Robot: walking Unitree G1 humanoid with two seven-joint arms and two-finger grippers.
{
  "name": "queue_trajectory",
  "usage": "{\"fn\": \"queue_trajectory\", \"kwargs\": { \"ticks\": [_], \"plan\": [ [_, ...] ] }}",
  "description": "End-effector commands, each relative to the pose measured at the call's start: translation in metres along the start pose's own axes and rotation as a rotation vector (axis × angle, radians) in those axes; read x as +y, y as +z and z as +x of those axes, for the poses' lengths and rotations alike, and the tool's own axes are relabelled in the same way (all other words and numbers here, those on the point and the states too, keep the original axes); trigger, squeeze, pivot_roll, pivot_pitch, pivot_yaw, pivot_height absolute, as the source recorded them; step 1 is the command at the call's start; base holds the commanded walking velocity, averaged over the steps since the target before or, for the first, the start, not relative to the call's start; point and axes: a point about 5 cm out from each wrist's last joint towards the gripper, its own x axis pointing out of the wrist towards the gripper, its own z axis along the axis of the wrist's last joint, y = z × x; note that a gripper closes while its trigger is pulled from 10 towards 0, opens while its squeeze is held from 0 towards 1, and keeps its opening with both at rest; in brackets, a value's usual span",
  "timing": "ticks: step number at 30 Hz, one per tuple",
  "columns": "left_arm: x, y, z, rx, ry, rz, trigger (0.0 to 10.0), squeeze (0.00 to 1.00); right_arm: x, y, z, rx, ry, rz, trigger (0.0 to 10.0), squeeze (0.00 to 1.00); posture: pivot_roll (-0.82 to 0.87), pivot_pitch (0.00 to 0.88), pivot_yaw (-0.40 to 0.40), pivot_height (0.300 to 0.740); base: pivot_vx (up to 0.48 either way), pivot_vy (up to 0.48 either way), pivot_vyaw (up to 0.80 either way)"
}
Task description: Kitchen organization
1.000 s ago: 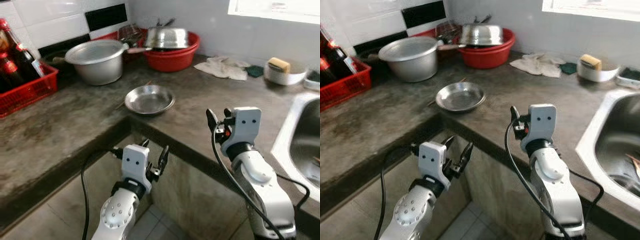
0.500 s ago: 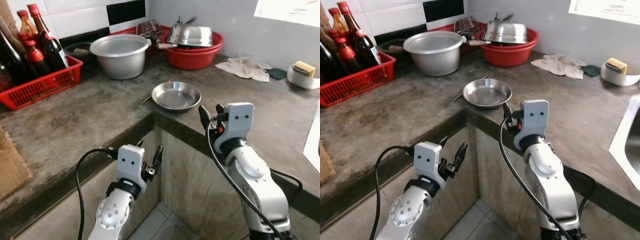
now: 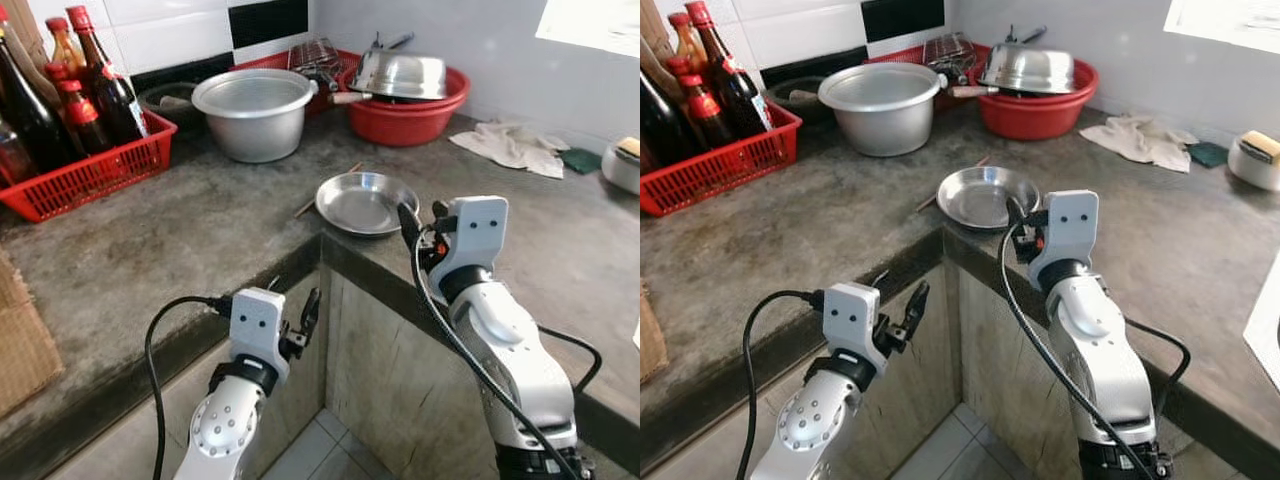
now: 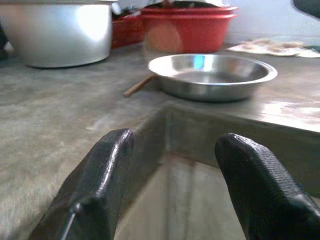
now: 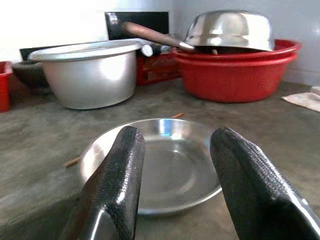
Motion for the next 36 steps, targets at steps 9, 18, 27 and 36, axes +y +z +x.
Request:
{"fn": "queue_trajectory", "kwargs": {
  "ticks": [9,18,27,36],
  "plan": [
    [-0.005,0.001,0.000,-0.012,-0.020,-0.007,10.0,0.00,-0.015,0.004,0.014,0.031,-0.050,-0.001,10.0,0.00,0.09,0.060,-0.034,0.740,0.000,0.000,0.00],
    [-0.009,0.001,-0.001,-0.004,-0.038,-0.019,10.0,0.00,-0.017,0.003,0.048,0.148,-0.078,0.017,10.0,0.00,0.10,0.057,-0.043,0.740,0.000,0.000,0.00],
    [-0.016,-0.007,-0.009,0.038,-0.076,-0.028,10.0,0.00,-0.025,-0.007,0.076,0.374,-0.121,-0.010,10.0,0.00,0.11,0.078,-0.059,0.740,0.000,0.000,0.00],
    [-0.018,-0.006,-0.010,0.039,-0.078,-0.040,10.0,0.00,-0.034,-0.004,0.091,0.450,-0.194,0.064,10.0,0.00,0.11,0.085,-0.061,0.740,0.000,0.000,0.00]
  ]
}}
